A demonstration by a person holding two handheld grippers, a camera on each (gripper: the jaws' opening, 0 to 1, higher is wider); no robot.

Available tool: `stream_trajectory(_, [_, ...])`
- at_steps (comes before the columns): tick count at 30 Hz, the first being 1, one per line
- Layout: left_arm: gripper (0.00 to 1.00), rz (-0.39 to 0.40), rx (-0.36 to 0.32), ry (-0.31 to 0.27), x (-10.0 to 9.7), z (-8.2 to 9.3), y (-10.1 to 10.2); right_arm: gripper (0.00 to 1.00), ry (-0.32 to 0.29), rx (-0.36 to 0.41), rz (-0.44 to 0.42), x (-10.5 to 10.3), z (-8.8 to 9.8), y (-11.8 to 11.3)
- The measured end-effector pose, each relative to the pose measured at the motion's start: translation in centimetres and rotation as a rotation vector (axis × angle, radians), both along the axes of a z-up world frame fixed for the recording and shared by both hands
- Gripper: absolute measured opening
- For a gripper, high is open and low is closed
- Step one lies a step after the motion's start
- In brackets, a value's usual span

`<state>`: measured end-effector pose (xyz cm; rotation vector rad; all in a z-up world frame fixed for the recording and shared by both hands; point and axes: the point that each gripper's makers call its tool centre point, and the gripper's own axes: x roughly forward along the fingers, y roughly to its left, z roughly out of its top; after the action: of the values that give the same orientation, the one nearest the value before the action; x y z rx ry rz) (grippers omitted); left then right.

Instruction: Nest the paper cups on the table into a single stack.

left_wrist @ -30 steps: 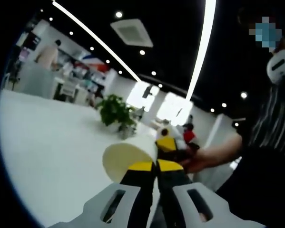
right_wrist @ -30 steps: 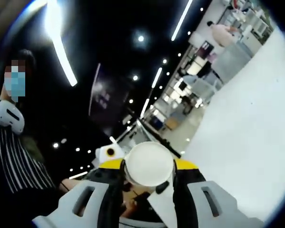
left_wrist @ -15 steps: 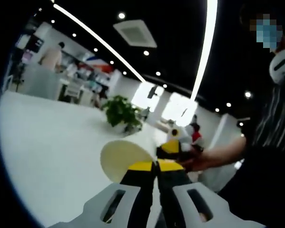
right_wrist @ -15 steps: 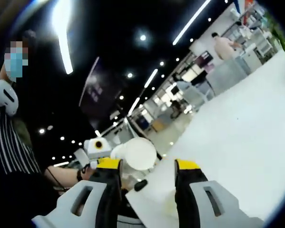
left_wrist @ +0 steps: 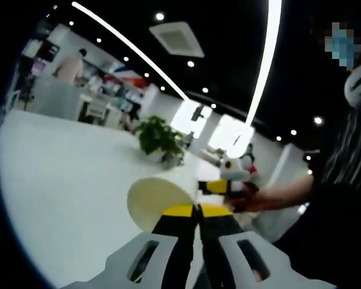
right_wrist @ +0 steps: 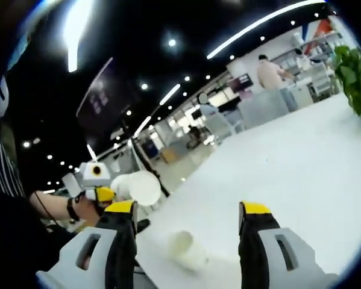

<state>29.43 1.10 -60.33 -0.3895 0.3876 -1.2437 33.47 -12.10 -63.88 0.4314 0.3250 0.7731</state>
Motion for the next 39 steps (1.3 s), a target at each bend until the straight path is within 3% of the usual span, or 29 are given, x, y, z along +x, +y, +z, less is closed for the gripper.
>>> stream_trajectory(11, [0.00,0.005,0.047,0.001,0.0,-0.4,0.5,0.87,-0.053,-0.135,0.009,-0.1,-0.5,-0.4])
stream_trajectory(15, [0.00,-0.012,0.086,-0.012,-0.2,-0.6,0.4,0.92,-0.080,-0.227,0.035,-0.2,-1.0,-0.4])
stream_trajectory(21, [0.00,-0.024,0.111,-0.016,-0.1,-0.8,0.4,1.00,-0.073,-0.252,0.055,-0.5,-1.5,0.0])
stream_trajectory(31, [0.00,-0.027,0.153,-0.034,0.3,-0.9,0.5,1.00,-0.095,-0.264,0.049,-0.3,-1.3,-0.2])
stream_trajectory(39, [0.00,-0.092,0.276,-0.107,0.5,-1.0,0.7,1.00,-0.122,-0.324,0.063,-1.0,-1.8,0.0])
